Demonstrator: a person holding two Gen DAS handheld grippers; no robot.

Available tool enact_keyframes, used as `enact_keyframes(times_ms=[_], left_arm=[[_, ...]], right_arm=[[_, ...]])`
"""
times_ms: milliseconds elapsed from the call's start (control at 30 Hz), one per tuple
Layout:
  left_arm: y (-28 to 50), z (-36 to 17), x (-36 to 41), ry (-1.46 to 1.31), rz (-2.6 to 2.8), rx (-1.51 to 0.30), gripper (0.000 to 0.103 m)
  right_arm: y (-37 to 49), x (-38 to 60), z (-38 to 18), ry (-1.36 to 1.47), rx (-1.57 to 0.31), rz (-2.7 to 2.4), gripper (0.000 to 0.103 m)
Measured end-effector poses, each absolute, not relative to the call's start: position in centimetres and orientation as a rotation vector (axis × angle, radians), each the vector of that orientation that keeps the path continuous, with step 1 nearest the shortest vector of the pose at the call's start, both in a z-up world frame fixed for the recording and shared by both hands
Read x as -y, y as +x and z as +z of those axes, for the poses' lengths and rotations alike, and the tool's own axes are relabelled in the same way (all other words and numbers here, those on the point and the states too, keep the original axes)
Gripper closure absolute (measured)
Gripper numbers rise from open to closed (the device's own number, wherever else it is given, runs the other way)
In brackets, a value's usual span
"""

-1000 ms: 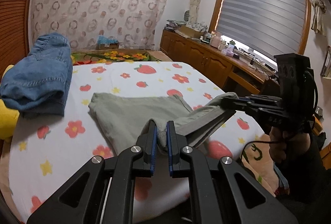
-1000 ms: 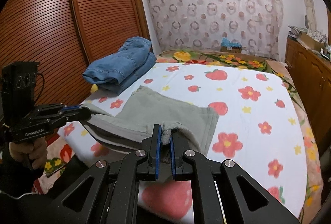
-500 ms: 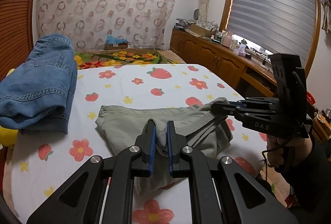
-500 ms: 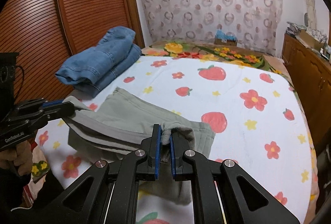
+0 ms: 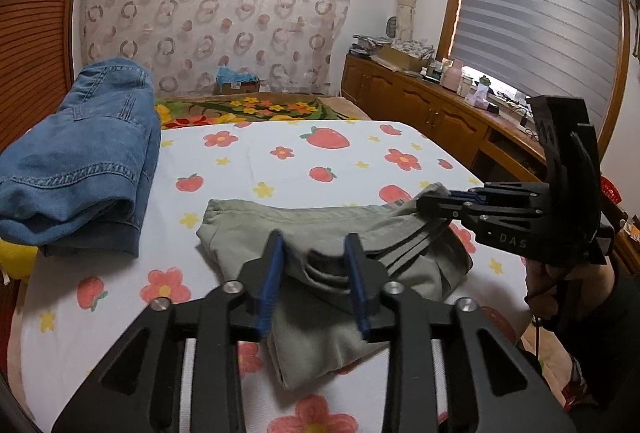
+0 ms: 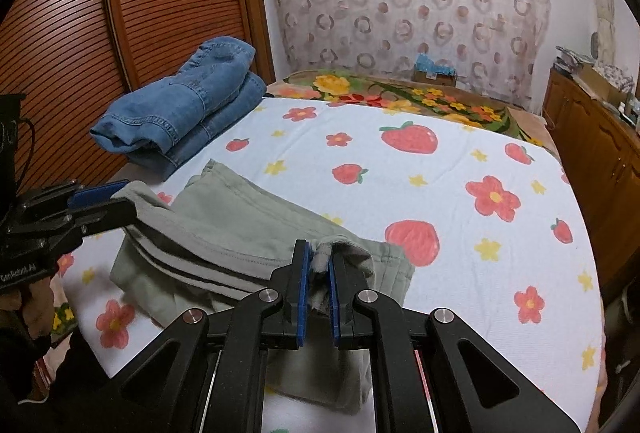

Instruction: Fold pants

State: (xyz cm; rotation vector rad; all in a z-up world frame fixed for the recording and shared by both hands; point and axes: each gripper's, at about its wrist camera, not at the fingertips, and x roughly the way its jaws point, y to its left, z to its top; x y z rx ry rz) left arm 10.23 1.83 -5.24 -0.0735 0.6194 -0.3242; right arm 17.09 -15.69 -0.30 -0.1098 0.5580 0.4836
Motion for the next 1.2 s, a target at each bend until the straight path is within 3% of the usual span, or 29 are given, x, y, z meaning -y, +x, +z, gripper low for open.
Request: enact_keyframes(times_ms=[67,133,233,667,1200], left_arm=[[10.1,-5.2,-2.0,-0.073,-0.324,-0.614,0.056],[10.1,-5.2,-2.0,-0.067,-0.324,-0.618,0.048],[10.1,-5.7,-2.2,-0.068,-0.321,-0.627,0.023],[12.1,-10.2,-3.1,-0.040,-0.253,-0.795,0.023],[12.6,-11.3,-2.8,0.012,-0.249,-0.819,0.019]], right_arm=[[17.0,15.8,-0.2,-0.115,-0.551,0.475,0.083],[16.9,16.1,0.0,-0.117,-0.548,0.464,0.069],[16.4,16.7,0.2,-0.119,-0.540,0.463,0.066],[16.3,16.5,-3.0,-0.202,-0.673,0.455,0.061],[16.4,16.7,-3.8,-0.194,-0.717,0.450,0.053]])
